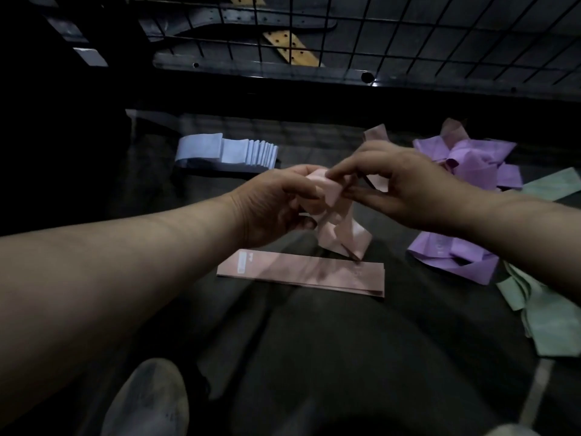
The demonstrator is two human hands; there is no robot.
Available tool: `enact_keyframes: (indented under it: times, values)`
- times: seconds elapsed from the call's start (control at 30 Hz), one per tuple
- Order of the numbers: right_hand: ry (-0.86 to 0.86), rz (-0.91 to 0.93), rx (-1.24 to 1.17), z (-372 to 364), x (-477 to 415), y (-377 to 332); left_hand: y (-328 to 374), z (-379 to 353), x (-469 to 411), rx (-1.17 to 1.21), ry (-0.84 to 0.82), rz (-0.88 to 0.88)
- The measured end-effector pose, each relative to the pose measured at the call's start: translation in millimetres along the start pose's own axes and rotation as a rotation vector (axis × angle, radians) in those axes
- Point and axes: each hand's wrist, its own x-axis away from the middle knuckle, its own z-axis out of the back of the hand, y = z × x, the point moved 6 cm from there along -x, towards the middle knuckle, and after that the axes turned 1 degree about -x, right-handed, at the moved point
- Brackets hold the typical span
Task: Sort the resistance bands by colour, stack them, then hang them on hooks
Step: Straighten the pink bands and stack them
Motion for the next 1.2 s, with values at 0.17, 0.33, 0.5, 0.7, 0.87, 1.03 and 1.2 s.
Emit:
enact_keyframes:
  times: [0.17, 0.33, 0.5, 0.7, 0.87, 1.03, 1.2]
  values:
    - [0.089, 0.024, -0.001, 22.9, -1.1, -13.2, 7.3, 6.9, -3.9, -0.111, 0.043, -0.103]
    - [0.211, 0.019, 0.017, 51.8, -2.5, -36.2, 11.4, -2.7, -1.3, -0.277, -0.018, -0.116]
    - [0.414, -0.147, -0.254, 82.2, -8.6, -47.5, -2.4, -11.6, -6.5, -0.402, -0.017, 0.004]
    - [0.632, -0.557, -0.512, 94.6, 2.9, 14.5, -16.9, -0.8, 0.9, -0.403, -0.036, 0.074]
    - [0.689, -0.822, -0.686, 80.6, 27.0, 66.1, -26.8, 24.3, 8.0, -0.337, 0.042, 0.095]
    - [0.723, -0.939, -0.869, 61.8, 44.4, 86.7, -27.5, 49.9, 14.1, -0.266, 0.131, 0.102]
    - [0.663, -1.02, -0.999, 48.4, 51.4, 94.6, -28.9, 68.7, 21.8, -0.212, 0.207, 0.087]
